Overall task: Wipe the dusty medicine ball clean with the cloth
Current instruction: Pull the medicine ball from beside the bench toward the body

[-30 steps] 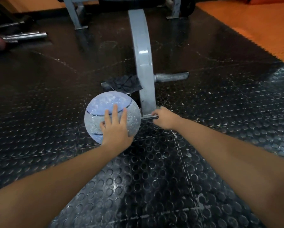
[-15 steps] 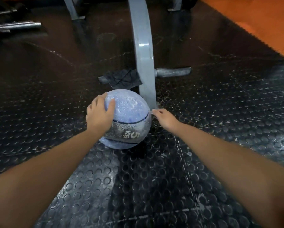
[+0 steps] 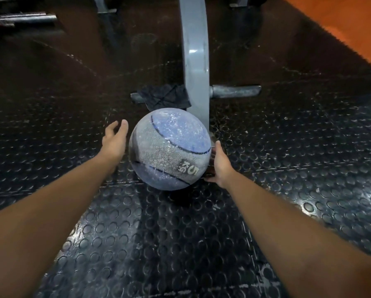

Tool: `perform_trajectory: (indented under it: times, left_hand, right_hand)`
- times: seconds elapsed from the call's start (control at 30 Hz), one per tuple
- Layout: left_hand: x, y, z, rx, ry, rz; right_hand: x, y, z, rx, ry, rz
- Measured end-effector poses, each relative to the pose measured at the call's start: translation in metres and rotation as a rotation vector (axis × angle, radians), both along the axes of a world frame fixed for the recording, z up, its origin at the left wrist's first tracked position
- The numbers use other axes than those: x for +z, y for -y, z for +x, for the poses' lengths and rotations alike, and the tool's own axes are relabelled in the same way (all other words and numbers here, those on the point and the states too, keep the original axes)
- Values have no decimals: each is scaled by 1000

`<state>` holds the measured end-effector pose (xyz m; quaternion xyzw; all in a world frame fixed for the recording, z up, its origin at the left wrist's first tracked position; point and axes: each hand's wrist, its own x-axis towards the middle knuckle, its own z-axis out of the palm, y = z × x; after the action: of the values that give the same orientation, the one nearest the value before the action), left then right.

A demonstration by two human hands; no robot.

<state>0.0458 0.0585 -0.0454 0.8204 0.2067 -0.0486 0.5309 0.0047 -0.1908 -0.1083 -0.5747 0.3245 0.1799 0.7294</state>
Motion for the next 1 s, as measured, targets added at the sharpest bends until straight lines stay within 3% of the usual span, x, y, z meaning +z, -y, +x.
perform_trajectory:
  times: [0.17,0.37,0.73,0.9,1.0]
  left_hand:
    - [0,6,9,-46,-32,-189]
    - [-5,25,14,-225,-102,-112]
    - [-17,22,26,22,-51,-87]
    - [-10,19,22,-46,-294,-270]
    - [-14,19,16,-62,-332,-339]
  right_hand:
    - [-18,-1,6,-55,-14,113]
    - [-43,1,7,-95,-22,298]
    - [-50,12,10,-22,-29,273]
    - [-50,1,9,7,-49,438]
    - [-45,-3,10,-5,-58,465]
